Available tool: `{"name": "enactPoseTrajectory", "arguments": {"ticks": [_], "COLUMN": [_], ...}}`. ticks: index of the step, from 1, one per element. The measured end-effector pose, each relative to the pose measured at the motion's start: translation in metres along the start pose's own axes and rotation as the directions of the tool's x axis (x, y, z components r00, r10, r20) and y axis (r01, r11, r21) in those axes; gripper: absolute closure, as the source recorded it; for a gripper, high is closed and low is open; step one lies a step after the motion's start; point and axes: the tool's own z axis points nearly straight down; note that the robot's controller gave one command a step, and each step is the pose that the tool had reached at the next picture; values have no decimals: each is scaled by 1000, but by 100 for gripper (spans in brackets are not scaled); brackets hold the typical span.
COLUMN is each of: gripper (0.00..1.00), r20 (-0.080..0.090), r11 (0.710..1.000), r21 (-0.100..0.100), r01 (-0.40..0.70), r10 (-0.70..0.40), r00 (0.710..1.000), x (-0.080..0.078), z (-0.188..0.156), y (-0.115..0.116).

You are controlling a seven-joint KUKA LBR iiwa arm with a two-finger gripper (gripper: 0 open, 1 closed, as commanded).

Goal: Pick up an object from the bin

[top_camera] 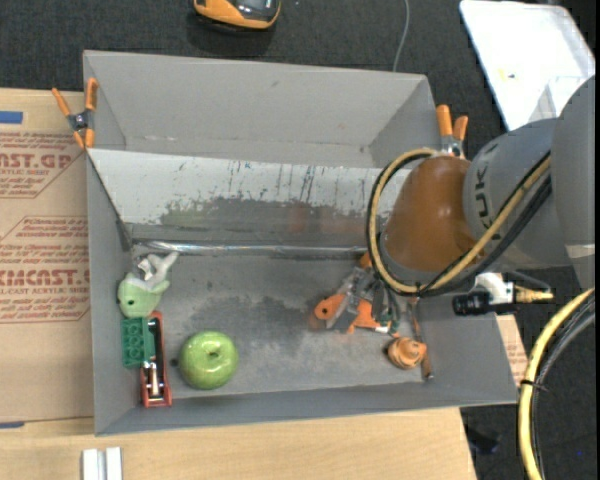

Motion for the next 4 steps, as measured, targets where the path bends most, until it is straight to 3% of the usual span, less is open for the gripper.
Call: {"name": "enactPoseTrajectory", "arguments": {"ticks": [1, 2, 3, 4], "gripper": [100, 100, 100, 100], "r20": [0, -8, 3, -2], "r11": [1000, 987, 965, 998], "r21": [0, 1, 0, -1], "r01": [0, 158, 262, 65], "r10": [0, -158, -262, -65], "r00": [1000, 987, 965, 998], "x": [0, -1, -3, 0], "z": [0, -12, -25, -10], "y": [0, -12, -42, -84]}}
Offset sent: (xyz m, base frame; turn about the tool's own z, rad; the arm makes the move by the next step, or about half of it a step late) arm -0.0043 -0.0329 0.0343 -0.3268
